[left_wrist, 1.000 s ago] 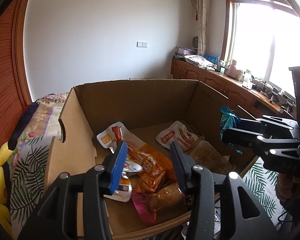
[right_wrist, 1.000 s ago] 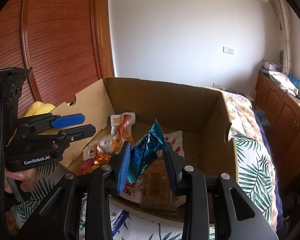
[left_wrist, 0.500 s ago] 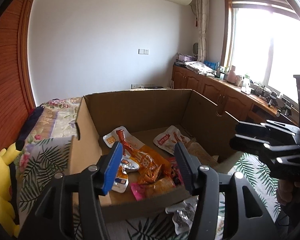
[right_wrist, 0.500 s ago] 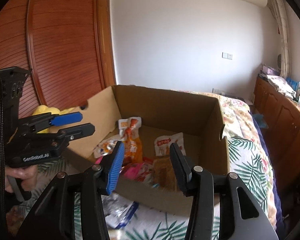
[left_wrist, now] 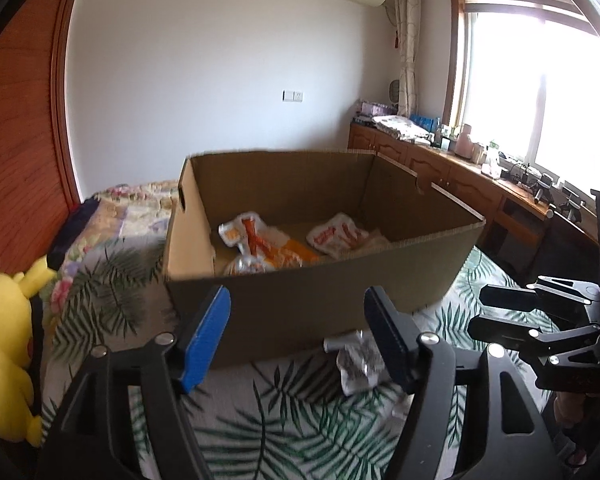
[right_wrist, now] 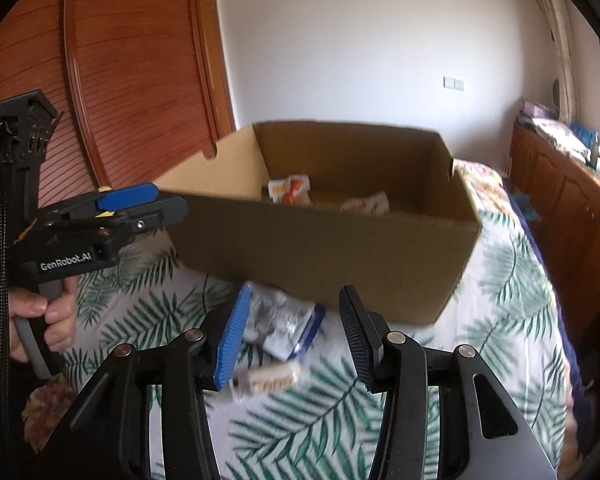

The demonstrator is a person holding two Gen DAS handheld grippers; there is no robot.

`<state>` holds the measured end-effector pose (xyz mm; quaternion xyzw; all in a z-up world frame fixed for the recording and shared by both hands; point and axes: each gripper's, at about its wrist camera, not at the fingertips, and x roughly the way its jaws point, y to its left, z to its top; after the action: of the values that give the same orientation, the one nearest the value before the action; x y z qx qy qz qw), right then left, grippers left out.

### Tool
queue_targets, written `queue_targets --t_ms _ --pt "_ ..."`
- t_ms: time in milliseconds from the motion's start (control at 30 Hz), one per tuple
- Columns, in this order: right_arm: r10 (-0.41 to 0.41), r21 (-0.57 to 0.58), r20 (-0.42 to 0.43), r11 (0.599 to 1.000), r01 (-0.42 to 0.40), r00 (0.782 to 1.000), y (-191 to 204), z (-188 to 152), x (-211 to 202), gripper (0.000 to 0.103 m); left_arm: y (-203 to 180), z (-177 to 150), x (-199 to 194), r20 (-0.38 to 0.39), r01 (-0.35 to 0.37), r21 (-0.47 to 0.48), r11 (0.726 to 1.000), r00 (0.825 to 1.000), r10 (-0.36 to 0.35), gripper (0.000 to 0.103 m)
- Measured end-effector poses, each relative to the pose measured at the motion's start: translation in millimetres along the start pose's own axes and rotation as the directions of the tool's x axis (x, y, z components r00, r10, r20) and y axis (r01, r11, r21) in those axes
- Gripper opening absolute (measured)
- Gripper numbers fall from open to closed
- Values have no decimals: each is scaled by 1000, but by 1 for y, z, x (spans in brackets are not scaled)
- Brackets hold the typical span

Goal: Organize snacks
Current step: 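Move both tools back toward the remaining snacks, then grasp the cream gold-circle bar with the right tool while the left grasps the silver printed pouch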

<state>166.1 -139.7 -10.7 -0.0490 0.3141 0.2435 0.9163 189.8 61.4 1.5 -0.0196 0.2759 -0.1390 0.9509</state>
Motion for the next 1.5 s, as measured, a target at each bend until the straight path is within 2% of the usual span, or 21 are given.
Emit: queue_targets --t_ms 433,800,1033,1133,1200,1367,1500 --pt "17 52 -104 999 -11 994 5 -39 21 44 2 -38 11 -78 -17 -22 1000 997 15 70" --pt "66 127 -194 991 -42 979 7 -53 47 44 1 -46 18 -100 -15 -29 999 995 12 70" --pt "50 133 -216 991 -21 975 7 -51 56 43 -1 -47 21 -108 -7 -27 1000 994 4 70" --pt "29 105 -224 994 -5 974 9 -49 58 40 -2 -46 22 -108 -1 -28 1000 994 -2 70" --pt "10 84 -227 996 9 974 11 -50 59 32 -3 -46 23 -108 2 -26 1000 994 -5 70" --pt "-4 65 -230 998 19 973 5 -51 57 22 -7 -46 26 -114 10 -22 1000 993 -12 70" --pt "-24 50 -225 998 37 974 -2 -54 48 20 -13 -44 29 -116 21 -20 1000 993 -23 70"
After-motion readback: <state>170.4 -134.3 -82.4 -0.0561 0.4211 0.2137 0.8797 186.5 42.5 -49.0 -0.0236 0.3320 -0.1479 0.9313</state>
